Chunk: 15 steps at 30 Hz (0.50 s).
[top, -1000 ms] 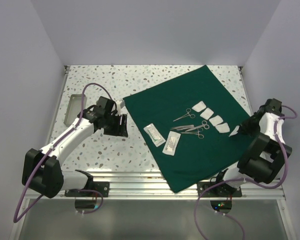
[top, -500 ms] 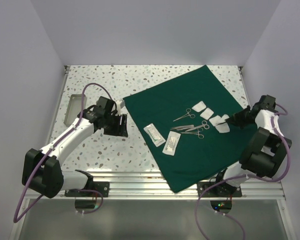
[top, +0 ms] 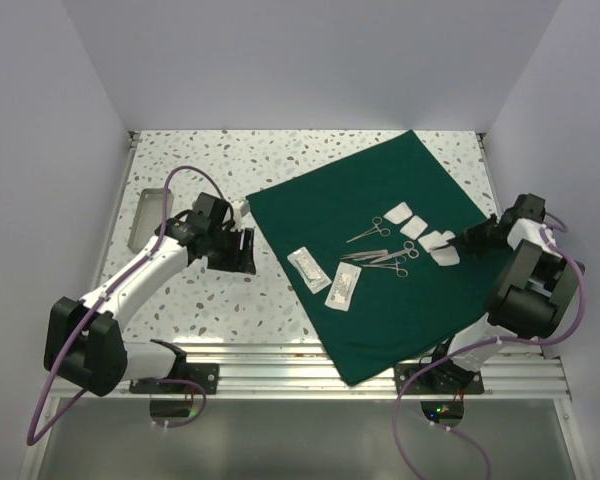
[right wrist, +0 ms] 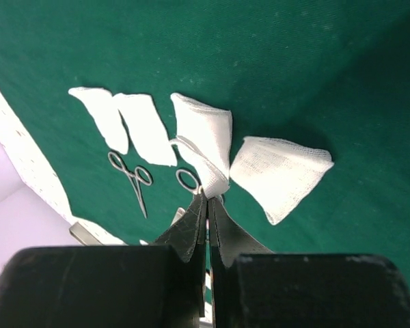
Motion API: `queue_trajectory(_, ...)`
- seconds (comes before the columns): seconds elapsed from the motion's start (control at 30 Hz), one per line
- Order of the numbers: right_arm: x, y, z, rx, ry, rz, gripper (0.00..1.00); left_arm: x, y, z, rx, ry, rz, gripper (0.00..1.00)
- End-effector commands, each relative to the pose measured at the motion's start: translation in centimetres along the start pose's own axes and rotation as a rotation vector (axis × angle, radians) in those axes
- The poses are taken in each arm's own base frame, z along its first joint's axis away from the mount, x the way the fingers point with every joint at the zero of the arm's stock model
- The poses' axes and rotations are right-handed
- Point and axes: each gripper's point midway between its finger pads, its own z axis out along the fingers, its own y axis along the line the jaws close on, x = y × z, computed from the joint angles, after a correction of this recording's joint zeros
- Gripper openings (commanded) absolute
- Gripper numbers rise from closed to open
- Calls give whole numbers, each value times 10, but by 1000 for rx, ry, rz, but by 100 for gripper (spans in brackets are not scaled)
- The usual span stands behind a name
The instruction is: Prepare the surgical pack
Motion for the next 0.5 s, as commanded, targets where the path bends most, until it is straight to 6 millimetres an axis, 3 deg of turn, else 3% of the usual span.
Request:
queue_trajectory(0.0,-7,-10,3,22,-20,-16,0,-9,-2,0,4,-35,40,63)
queue_trajectory(0.47,-8,-35,12,87,1,-28,0,-11,-1,4,1,-20,43,63)
